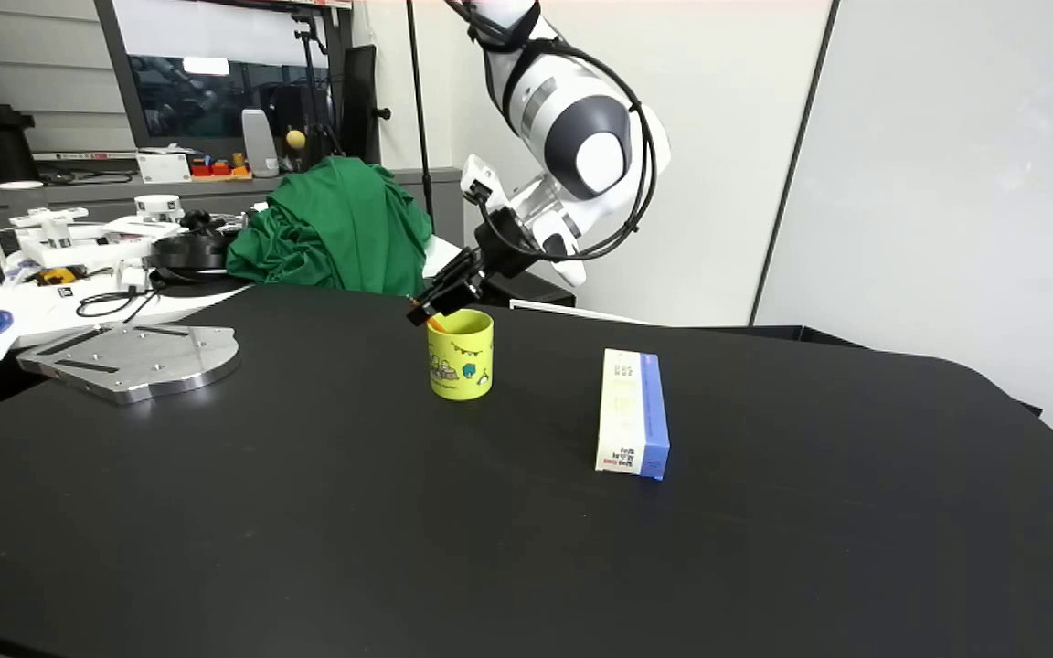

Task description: Put the orange object into the mug, then on top of the box then back into the mug.

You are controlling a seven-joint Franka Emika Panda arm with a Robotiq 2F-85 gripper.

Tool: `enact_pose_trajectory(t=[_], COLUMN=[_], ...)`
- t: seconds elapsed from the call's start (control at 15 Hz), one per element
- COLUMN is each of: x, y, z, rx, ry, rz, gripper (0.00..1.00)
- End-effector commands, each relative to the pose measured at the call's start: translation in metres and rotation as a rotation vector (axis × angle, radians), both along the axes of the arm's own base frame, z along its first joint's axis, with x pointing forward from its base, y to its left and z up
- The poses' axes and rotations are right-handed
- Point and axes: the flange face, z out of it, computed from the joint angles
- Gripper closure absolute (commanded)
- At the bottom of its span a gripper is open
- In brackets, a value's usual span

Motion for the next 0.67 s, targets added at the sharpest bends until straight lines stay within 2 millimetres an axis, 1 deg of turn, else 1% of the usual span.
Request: enact_pose_trajectory(t=[0.0, 0.07, 0.13, 0.2, 0.27, 0.4, 0.6], x=[0.002, 0.002, 0.002, 0.003, 0.003, 0.004, 0.004], y=[0.000, 0.000, 0.000, 0.001, 0.001, 0.001, 0.001], z=[0.001, 0.001, 0.002, 0.005, 0.009, 0.015, 0.030], rx=[-0.008, -0.010, -0.007, -0.006, -0.007, 0.000, 0.023], ry=[0.026, 0.025, 0.025, 0.019, 0.015, 0.011, 0.012], rz=[-0.004, -0.003, 0.002, 0.002, 0.006, 0.006, 0.011], gripper=[0.91, 0.98, 1.00, 1.00, 0.98, 0.98, 0.98])
